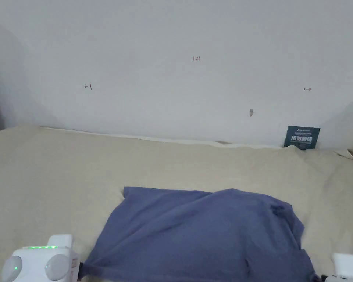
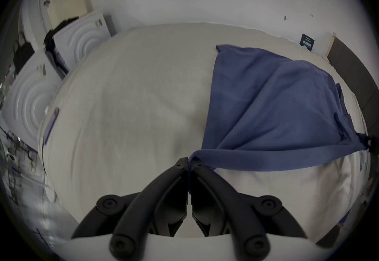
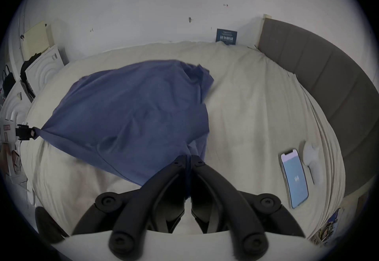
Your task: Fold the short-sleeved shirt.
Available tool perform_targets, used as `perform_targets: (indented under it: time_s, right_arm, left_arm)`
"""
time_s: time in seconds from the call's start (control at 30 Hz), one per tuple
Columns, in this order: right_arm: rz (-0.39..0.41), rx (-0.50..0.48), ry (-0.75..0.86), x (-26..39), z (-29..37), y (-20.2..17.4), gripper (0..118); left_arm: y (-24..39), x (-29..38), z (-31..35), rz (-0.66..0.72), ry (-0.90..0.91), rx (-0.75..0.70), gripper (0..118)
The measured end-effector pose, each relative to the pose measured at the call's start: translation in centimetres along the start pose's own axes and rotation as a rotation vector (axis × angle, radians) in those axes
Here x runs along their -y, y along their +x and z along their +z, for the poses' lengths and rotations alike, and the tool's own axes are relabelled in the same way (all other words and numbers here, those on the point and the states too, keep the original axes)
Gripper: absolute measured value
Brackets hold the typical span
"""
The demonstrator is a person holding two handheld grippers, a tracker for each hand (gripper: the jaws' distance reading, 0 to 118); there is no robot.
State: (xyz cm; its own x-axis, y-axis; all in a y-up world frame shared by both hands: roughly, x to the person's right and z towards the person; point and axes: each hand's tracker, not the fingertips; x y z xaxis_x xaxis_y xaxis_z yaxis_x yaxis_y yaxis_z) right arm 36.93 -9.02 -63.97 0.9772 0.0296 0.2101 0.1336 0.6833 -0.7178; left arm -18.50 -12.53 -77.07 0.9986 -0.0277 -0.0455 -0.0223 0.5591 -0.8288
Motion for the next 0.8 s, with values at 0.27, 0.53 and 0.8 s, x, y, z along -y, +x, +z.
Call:
perform_targets:
  time_s: [0.27, 0.53, 0.8]
  right_arm:
    - [-0.034, -0.022, -0.013, 4.8, 3.6, 1.0, 5]
    - [-0.034, -0.037, -0.031, 9.3, 5.7, 2.5, 5]
    - [-0.037, -0.045, -0.047, 11.9, 7.5, 2.6, 5]
  left_arm:
    - [-0.7, 5.0, 5.6, -0.013, 0.007, 0.009, 0]
    - [-2.8, 8.3, 6.1, -0.048, -0.002, 0.017, 0]
    - [-3.5, 11.1, 8.2, -0.019, -0.002, 0.043, 0]
